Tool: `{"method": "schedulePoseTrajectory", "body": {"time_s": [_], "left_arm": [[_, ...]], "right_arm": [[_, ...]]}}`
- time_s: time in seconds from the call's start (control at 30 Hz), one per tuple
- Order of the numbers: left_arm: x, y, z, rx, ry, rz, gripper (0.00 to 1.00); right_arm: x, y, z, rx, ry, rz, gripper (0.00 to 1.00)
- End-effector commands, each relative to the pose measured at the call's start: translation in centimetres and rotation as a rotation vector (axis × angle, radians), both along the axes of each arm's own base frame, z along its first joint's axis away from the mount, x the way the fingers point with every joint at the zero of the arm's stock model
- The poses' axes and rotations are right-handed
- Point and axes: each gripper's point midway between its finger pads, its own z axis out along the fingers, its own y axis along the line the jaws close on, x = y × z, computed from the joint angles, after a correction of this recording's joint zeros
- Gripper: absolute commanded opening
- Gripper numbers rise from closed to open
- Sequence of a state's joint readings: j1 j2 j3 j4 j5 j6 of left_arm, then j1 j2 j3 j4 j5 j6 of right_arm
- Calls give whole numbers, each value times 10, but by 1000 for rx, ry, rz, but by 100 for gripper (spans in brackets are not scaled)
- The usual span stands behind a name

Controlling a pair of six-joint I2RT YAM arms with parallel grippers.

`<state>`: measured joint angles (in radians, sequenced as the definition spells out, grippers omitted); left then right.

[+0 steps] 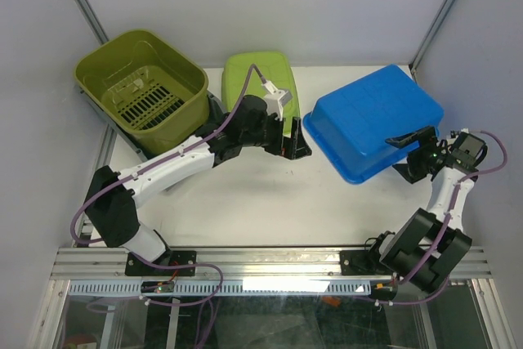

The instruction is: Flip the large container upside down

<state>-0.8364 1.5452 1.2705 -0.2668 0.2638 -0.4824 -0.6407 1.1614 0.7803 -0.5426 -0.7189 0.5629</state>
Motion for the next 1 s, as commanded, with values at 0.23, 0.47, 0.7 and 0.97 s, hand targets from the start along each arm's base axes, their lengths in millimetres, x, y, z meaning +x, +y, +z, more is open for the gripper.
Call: {"method": "schedulePoseTrajectory", "body": {"time_s": [0.23, 0.47, 0.7, 0.97], "left_arm": [[3, -9, 36, -84, -63, -23, 99], [4, -4, 55, -99, -97, -10, 99], [7, 3, 59, -70, -112, 23, 99], [8, 5, 54, -57, -88, 46, 99]], "right_arm": [[-8, 1, 17, -193, -44, 16, 93], [-3, 58, 1, -87, -153, 116, 95], [43, 107, 1, -71, -241, 126, 96], [119, 95, -6, -76, -255, 60, 96]]}}
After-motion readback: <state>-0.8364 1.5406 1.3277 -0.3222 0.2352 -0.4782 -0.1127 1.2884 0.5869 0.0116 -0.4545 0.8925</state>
